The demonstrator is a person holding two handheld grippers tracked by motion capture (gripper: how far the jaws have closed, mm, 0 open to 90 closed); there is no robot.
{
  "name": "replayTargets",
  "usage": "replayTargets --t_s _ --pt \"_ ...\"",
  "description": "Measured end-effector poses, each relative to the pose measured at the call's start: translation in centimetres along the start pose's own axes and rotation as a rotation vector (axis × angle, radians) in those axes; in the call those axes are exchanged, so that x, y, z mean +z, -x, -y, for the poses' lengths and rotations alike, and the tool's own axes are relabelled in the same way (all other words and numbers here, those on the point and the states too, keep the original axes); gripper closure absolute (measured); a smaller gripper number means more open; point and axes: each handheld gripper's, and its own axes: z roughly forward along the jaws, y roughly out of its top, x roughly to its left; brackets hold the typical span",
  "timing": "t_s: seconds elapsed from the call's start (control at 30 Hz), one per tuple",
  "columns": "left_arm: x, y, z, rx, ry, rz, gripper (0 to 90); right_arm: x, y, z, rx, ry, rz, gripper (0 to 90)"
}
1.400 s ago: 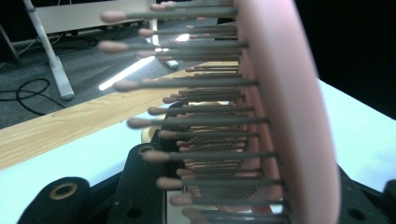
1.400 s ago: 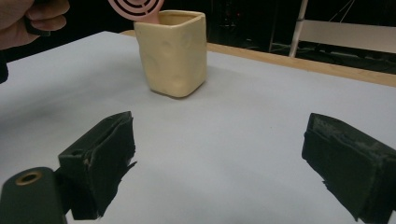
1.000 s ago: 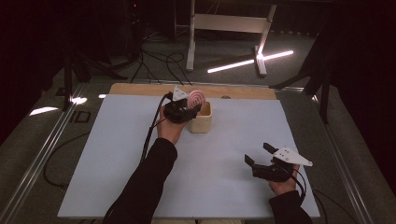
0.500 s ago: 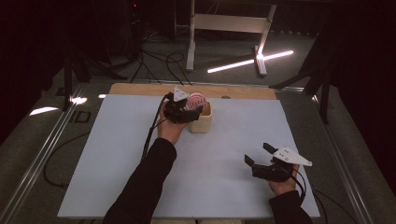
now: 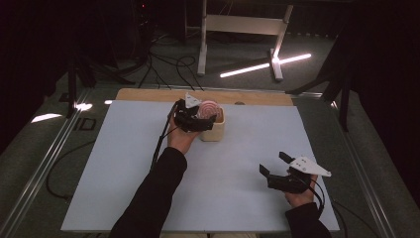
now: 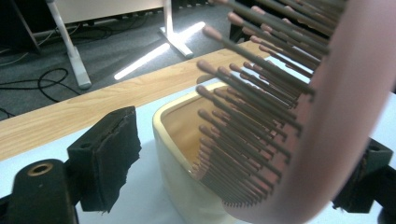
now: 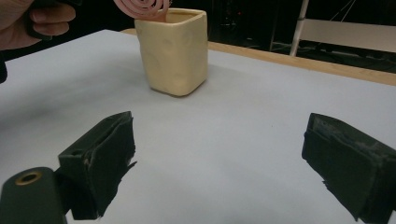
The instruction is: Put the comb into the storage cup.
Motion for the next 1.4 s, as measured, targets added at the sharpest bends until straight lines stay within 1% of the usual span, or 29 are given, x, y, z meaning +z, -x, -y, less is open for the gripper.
replayTargets --t_s 0.43,0.57,0.6,0.67,0.8,1.0,1.1,1.13,1.27,1.3,1.33,1.4 --pt "-0.2 -0.3 0.5 -0.005 -0.011 -0.020 4.6 0.0 -0.1 0.0 0.001 -0.003 -0.001 9.2" --pt "-0.4 -0.3 0.5 0.008 -0.020 -0.024 1.6 0.0 0.0 0.0 0.001 -0.003 -0.001 9.2" --pt "-0.6 -0.1 0.5 0.027 -0.024 -0.027 1.6 0.0 0.0 0.0 0.000 -0.003 -0.001 9.2" --pt "-0.8 0.0 0.5 0.041 -0.024 -0.033 0.4 0.0 -0.1 0.0 0.000 -0.004 -0.001 9.2" --pt "-1.2 0.1 0.7 0.052 -0.019 -0.032 0.1 0.0 -0.1 0.0 0.001 -0.004 -0.001 9.2" --pt "-2.2 -0.4 1.1 0.034 -0.005 -0.025 0.1 0.1 -0.1 0.0 0.000 -0.003 -0.005 9.2" --pt "-3.0 -0.8 1.7 0.024 0.002 -0.020 0.1 0.1 -0.1 0.0 0.001 -0.004 -0.004 9.2" --pt "-3.0 -0.8 1.7 0.024 0.002 -0.020 0.1 0.1 -0.1 0.0 -0.001 -0.003 -0.006 9.2" --pt "-4.1 -1.4 2.4 0.009 0.020 -0.015 0.1 0.1 -0.1 0.0 -0.001 -0.005 -0.004 9.2" --pt "-4.7 -1.8 2.7 0.000 0.030 -0.013 0.1 0.1 -0.2 0.0 -0.003 -0.008 -0.004 9.2" --pt "-4.7 -1.8 2.7 0.000 0.030 -0.013 0.1 0.1 -0.2 0.0 -0.003 -0.008 -0.004 9.2" --pt "-5.4 -2.2 3.0 -0.008 0.044 -0.017 0.1 0.1 -0.2 0.1 -0.001 -0.006 -0.005 9.2"
